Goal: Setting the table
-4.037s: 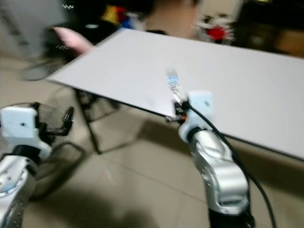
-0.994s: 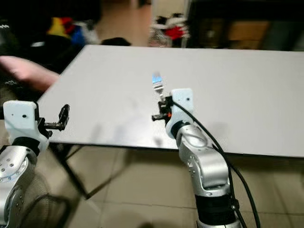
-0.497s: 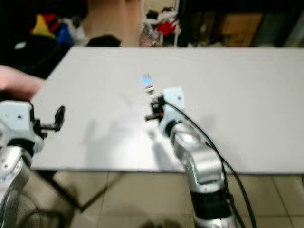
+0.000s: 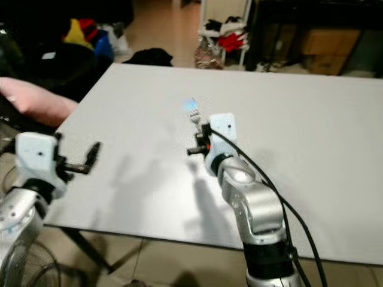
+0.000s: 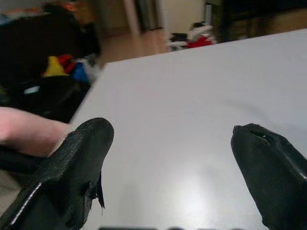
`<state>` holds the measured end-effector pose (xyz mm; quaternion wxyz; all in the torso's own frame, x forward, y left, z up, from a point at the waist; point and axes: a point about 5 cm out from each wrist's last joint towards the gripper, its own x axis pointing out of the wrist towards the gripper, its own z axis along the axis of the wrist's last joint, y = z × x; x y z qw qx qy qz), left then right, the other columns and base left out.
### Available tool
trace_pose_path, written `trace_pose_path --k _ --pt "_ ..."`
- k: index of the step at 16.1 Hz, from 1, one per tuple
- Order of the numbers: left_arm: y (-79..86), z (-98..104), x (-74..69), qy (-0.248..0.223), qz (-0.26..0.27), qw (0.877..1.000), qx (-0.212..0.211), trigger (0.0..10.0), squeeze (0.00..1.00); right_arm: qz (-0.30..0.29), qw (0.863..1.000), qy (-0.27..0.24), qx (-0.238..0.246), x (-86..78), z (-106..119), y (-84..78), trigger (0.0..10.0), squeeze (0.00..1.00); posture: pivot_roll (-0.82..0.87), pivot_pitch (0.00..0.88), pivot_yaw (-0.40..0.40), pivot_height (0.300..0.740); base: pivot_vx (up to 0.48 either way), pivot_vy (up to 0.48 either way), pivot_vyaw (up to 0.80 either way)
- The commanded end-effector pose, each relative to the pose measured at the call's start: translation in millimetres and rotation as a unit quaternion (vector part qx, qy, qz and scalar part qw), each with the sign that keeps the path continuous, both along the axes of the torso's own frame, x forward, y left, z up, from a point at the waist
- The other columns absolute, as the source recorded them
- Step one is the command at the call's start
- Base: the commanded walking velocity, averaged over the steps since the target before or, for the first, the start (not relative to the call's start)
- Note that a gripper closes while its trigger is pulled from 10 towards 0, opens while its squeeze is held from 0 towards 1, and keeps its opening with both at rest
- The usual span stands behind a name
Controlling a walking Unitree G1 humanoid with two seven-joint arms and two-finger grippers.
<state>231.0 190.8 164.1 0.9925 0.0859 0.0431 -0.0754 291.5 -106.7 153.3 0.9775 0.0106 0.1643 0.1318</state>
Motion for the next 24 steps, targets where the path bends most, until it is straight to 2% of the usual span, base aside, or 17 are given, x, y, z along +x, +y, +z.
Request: trace_pose_path --k 1,3,4,7,10,11,14,19,24 --pt "-3.6 3 -2.1 -0.001 -0.026 1.000 0.000 10.0 0.00 -0.032 0.999 0.009 -0.009 0.3 1 -8.2 10.0 0.00 -0.13 0.000 0.046 0.740 0.000 0.000 0.00" --pt "-7.8 3 -4.5 0.009 -0.066 0.998 -0.001 10.0 0.00 -0.070 0.996 0.038 -0.027 0.3 -7 -19.8 10.0 0.00 -0.12 0.014 0.039 0.740 0.000 0.000 0.00" --pt "-13.5 2 -9.3 0.023 -0.120 0.992 0.008 10.0 0.00 -0.084 0.994 0.059 -0.043 -0.7 -12 -25.6 10.0 0.00 -0.12 0.028 0.036 0.740 0.000 0.000 0.00" --pt "-22.2 0 -16.2 0.044 -0.196 0.980 0.014 10.0 0.00 -0.095 0.991 0.081 -0.057 -0.2 -17 -27.0 10.0 0.00 -0.12 0.053 0.044 0.740 0.000 0.000 0.00" --pt "-30.8 1 -21.4 0.052 -0.244 0.968 0.020 10.0 0.00 -0.094 0.989 0.094 -0.057 0.0 -20 -28.2 10.0 0.00 -0.12 0.070 0.047 0.740 0.000 0.000 0.00" --pt "-31.2 1 -22.1 0.053 -0.248 0.967 0.019 10.0 0.00 -0.094 0.989 0.097 -0.055 -0.1 -20 -29.4 10.0 0.00 -0.12 0.070 0.047 0.740 0.000 0.000 0.00" --pt "-32.5 0 -24.9 0.059 -0.257 0.964 0.018 10.0 0.00 -0.087 0.991 0.103 -0.006 -2.1 -22 -36.1 10.0 0.00 -0.12 0.074 0.051 0.740 0.000 0.000 0.00" --pt "-35.2 -2 -27.3 0.065 -0.267 0.961 0.013 10.0 0.00 -0.070 0.990 0.123 0.005 -7.4 -25 -34.2 10.0 0.00 -0.12 0.064 0.044 0.740 0.000 0.000 0.00" --pt "-40.2 -6 -28.8 0.065 -0.274 0.959 0.005 10.0 0.00 -0.071 0.989 0.129 0.004 -32.1 -26 -43.3 10.0 0.00 -0.14 0.048 0.057 0.740 0.000 0.000 0.00"
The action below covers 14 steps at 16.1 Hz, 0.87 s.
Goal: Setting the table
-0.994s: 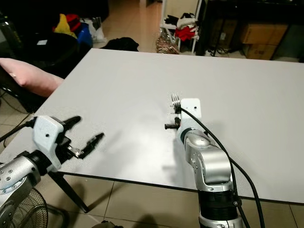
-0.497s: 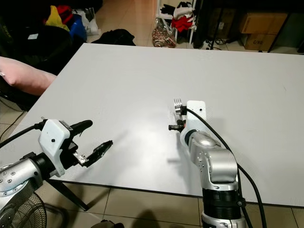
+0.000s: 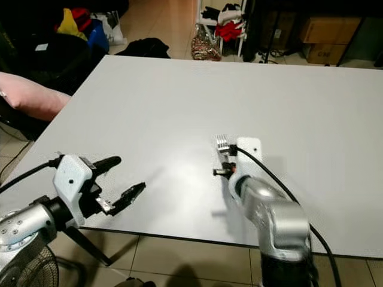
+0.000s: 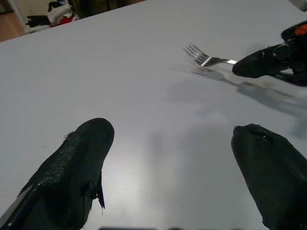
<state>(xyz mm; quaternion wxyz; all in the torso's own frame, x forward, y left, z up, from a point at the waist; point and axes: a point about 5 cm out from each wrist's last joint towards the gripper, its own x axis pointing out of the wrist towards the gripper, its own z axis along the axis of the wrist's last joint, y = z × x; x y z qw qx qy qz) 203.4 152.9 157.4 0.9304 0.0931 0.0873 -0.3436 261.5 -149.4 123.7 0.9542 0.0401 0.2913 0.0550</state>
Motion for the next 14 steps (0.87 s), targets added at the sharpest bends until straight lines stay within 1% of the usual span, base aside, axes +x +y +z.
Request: trace_pose_path --k 1,3,6,9,11,14 --pt "-3.2 0 -1.4 -0.003 -0.008 1.000 -0.002 10.0 0.00 0.002 1.000 -0.006 0.000 -4.4 3 -2.9 10.0 0.00 -0.14 0.046 0.059 0.740 0.000 0.000 0.00" --pt "-5.3 -1 -1.8 0.000 -0.013 1.000 -0.006 10.0 0.00 0.001 1.000 -0.009 -0.005 -10.1 2 -7.3 10.0 0.00 -0.15 0.042 0.063 0.740 0.000 0.000 0.00" --pt "-9.4 -3 -2.1 0.003 -0.023 1.000 -0.010 10.0 0.00 -0.011 1.000 -0.010 -0.025 -16.8 2 -22.1 10.0 0.00 -0.16 0.038 0.065 0.740 0.000 0.000 0.00" --pt "-10.9 -3 -1.8 0.004 -0.027 1.000 -0.010 10.0 0.00 -0.011 0.999 -0.009 -0.033 -17.2 -1 -31.0 10.0 0.00 -0.16 0.031 0.067 0.740 0.000 0.000 0.00" --pt "-12.7 -3 -4.2 0.010 -0.040 0.999 -0.015 10.0 0.00 0.000 0.999 0.004 -0.038 -18.8 -3 -32.8 10.0 0.00 -0.16 0.031 0.065 0.740 0.000 0.000 0.00" --pt "-17.4 -4 -16.6 0.043 -0.097 0.994 -0.036 10.0 0.00 -0.006 0.999 0.008 -0.037 -22.5 -4 -34.5 10.0 0.00 -0.16 0.034 0.062 0.740 0.000 0.000 0.00"
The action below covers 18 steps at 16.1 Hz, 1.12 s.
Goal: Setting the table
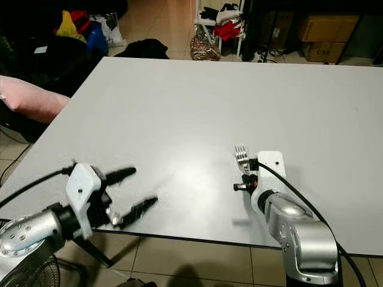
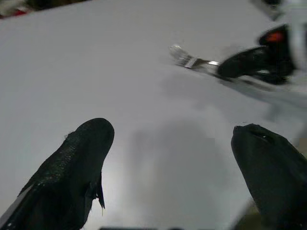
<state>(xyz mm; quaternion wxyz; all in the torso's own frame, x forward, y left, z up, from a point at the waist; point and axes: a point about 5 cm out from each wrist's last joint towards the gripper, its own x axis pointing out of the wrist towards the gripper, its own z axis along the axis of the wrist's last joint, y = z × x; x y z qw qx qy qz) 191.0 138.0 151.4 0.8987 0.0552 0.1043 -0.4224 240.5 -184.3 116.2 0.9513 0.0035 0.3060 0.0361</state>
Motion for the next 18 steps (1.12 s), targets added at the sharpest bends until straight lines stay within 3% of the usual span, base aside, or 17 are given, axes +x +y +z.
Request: trace_pose_path --k 1,8,9,10,11,12,18 --pt "-3.2 1.7 -5.3 0.008 -0.025 1.000 -0.003 10.0 0.00 -0.001 1.000 -0.005 0.004 -1.9 3.2 -0.2 10.0 0.00 -0.16 0.035 0.062 0.740 0.000 0.000 0.00" --pt "-2.5 -0.6 -4.8 0.017 -0.039 0.999 0.003 10.0 0.00 -0.009 1.000 0.006 -0.001 -3.0 0.6 -4.5 10.0 0.00 -0.17 0.036 0.064 0.740 0.000 0.000 0.00" --pt "-2.3 -0.6 -4.9 0.018 -0.040 0.999 0.004 10.0 0.00 -0.010 1.000 0.008 -0.002 -2.9 0.1 -4.9 10.0 0.29 -0.17 0.036 0.064 0.740 0.000 0.000 0.00" --pt "-2.1 -0.8 -4.9 0.018 -0.040 0.999 0.004 10.0 0.00 -0.010 1.000 0.009 -0.001 -2.5 -0.1 -5.0 10.0 0.38 -0.17 0.036 0.062 0.740 0.000 0.000 0.00" --pt "-1.9 -0.8 -5.1 0.018 -0.039 0.999 0.004 10.0 0.00 -0.010 1.000 0.009 -0.001 -2.5 0.1 -4.6 10.0 0.91 -0.17 0.036 0.062 0.740 0.000 0.000 0.00" --pt "-1.8 -0.6 -5.1 0.018 -0.038 0.999 0.004 10.0 0.00 -0.010 1.000 0.008 -0.001 -2.5 0.4 -4.4 10.0 1.00 -0.17 0.035 0.062 0.740 0.000 0.000 0.00" --pt "-1.5 -0.3 -2.9 0.017 -0.035 0.999 0.003 10.0 0.00 -0.014 1.000 0.004 0.003 -2.0 2.5 -3.5 10.0 1.00 -0.17 0.039 0.068 0.740 0.000 0.000 0.00"
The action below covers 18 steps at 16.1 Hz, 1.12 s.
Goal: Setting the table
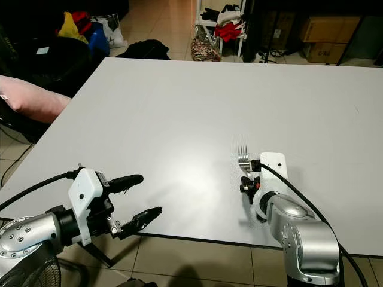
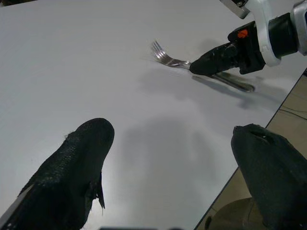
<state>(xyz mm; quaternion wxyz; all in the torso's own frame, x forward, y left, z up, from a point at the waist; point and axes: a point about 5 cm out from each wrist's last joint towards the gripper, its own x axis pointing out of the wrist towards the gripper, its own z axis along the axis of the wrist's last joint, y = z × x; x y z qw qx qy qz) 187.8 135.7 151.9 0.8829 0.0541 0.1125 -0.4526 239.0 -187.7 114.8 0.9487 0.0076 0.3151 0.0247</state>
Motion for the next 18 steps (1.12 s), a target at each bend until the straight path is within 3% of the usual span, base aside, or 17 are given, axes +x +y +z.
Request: trace_pose_path --k 1,5,6,7,8,11,12,13,15,18 --pt "0.9 -1 0.2 0.007 -0.002 1.000 0.003 10.0 0.00 -0.002 1.000 -0.006 0.004 -0.8 4 -0.3 10.0 1.00 -0.17 0.040 0.068 0.740 0.000 0.000 0.00" --pt "4.9 1 1.7 -0.003 0.013 1.000 -0.007 10.0 0.00 0.001 1.000 -0.028 0.014 -3.5 13 2.6 10.0 1.00 -0.18 0.030 0.070 0.740 0.000 0.000 0.00" --pt "7.3 6 5.3 -0.015 0.038 0.999 -0.029 10.0 0.00 0.003 0.998 -0.063 0.031 -2.4 24 5.1 10.0 1.00 -0.19 0.025 0.073 0.740 0.000 0.000 0.00" --pt "11.6 16 16.5 -0.048 0.100 0.992 -0.056 10.0 0.00 0.015 0.993 -0.104 0.048 -0.5 39 8.8 10.0 1.00 -0.19 0.020 0.075 0.740 0.000 0.000 0.00" --pt "13.2 17 21.3 -0.057 0.135 0.987 -0.066 10.0 0.00 0.029 0.991 -0.126 0.043 1.0 43 11.7 10.0 1.00 -0.20 0.020 0.078 0.740 0.000 0.000 0.00" --pt "7.4 10 24.1 -0.062 0.228 0.970 -0.054 10.0 0.00 0.095 0.977 -0.184 0.043 2.8 54 31.0 10.0 1.00 -0.19 0.000 0.085 0.740 0.000 0.000 0.00" --pt "5.9 12 22.4 -0.085 0.257 0.961 -0.054 10.0 0.00 0.120 0.973 -0.196 0.028 2.5 56 38.1 10.0 0.28 -0.19 0.000 0.084 0.740 0.000 0.000 0.00" --pt "6.0 14 21.0 -0.105 0.277 0.953 -0.054 10.0 0.00 0.133 0.971 -0.200 0.018 2.5 56 42.2 10.0 0.00 -0.19 0.000 0.084 0.740 0.000 0.000 0.00" --pt "10.1 10 12.6 -0.095 0.302 0.948 -0.043 10.0 0.00 0.134 0.970 -0.201 -0.003 2.2 51 44.6 10.0 0.00 -0.16 0.000 0.075 0.740 0.000 -0.227 0.00" --pt "24.9 7 2.2 -0.100 0.380 0.919 -0.027 10.0 0.00 0.140 0.964 -0.226 -0.028 1.0 46 46.6 10.0 0.00 -0.14 0.000 0.060 0.740 0.000 -0.480 0.00"
